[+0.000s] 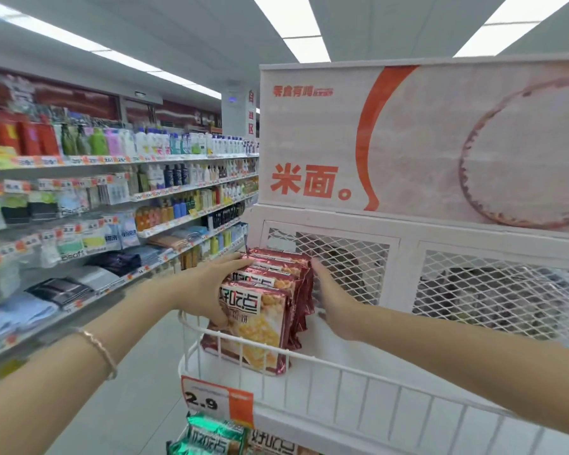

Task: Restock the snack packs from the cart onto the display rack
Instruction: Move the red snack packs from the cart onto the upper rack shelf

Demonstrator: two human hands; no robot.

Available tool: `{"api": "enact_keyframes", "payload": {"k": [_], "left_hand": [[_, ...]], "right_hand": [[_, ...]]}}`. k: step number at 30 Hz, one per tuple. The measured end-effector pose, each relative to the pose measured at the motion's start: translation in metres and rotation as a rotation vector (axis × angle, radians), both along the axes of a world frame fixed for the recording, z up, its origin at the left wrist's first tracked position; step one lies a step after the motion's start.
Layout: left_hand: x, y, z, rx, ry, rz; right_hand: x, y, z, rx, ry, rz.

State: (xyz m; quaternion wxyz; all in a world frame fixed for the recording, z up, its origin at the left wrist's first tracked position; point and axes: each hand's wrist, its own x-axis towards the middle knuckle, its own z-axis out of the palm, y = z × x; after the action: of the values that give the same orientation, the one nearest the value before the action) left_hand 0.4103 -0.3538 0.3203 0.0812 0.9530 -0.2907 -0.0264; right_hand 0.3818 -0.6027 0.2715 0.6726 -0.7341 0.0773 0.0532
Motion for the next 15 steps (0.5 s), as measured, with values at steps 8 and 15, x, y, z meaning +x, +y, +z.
{"api": "enact_keyframes", "payload": {"k": [8, 15], "left_hand": [[-0.015, 0.005, 0.001, 0.036, -0.125, -0.031], [-0.010, -0.013, -0.003, 0.383, -0.438, -0.220]], "right_hand": [[-0.029, -0.001, 0.004, -0.684, -0.624, 0.044], [-0.005, -0.029, -0.020, -1.937, -1.592, 0.497]]}}
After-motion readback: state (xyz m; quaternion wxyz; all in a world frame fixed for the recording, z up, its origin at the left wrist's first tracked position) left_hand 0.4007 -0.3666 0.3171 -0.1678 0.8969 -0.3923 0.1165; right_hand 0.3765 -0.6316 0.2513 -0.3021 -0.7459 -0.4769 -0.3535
